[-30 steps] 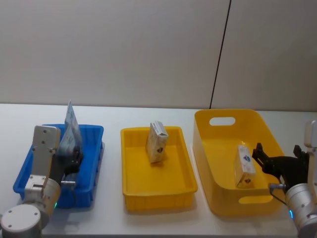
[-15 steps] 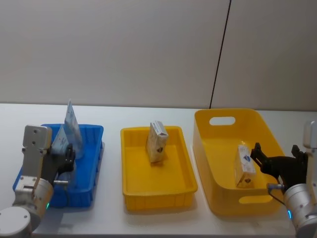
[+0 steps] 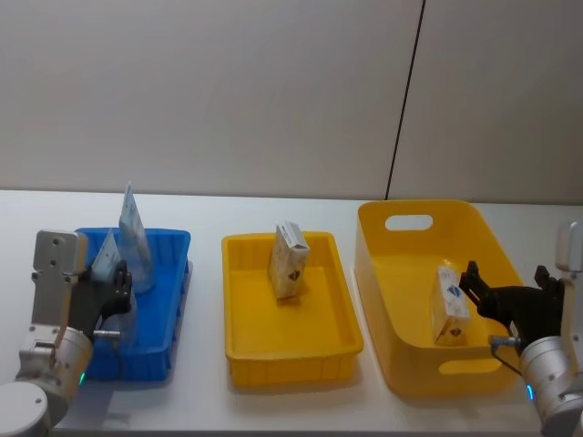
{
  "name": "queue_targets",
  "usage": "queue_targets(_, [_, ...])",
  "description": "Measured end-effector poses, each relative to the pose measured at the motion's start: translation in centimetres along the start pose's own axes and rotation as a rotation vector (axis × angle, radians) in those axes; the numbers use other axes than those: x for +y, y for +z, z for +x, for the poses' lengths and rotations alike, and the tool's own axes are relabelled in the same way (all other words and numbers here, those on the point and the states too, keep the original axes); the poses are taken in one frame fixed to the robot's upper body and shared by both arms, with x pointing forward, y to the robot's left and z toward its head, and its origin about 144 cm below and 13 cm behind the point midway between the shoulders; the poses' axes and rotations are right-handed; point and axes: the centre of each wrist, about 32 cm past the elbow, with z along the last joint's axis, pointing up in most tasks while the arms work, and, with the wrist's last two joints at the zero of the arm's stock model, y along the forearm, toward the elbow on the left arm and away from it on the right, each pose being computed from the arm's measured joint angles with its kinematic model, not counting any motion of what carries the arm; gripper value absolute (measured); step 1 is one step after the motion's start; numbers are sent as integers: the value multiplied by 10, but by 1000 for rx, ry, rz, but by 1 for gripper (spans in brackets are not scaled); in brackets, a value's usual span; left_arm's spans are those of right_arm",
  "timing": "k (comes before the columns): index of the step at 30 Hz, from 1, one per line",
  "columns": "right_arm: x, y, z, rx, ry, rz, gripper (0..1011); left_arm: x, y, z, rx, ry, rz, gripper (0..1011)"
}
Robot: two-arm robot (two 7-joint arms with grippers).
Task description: Bimanual collaborative sorting of washing and personal care products
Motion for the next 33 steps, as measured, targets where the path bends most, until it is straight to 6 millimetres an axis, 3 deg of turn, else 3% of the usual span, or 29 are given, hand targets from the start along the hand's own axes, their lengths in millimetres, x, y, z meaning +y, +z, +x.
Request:
queue_targets(8, [1, 0, -1, 2, 1, 1, 1004, 0, 6, 1, 2, -21, -48, 317])
queue_targets(17, [2, 1, -1, 4, 4, 2, 1004, -1, 17, 1, 2, -55, -102, 27])
queue_targets(33, [4, 1, -2, 8, 2, -1, 1004, -2, 19, 0, -3, -86, -95, 0])
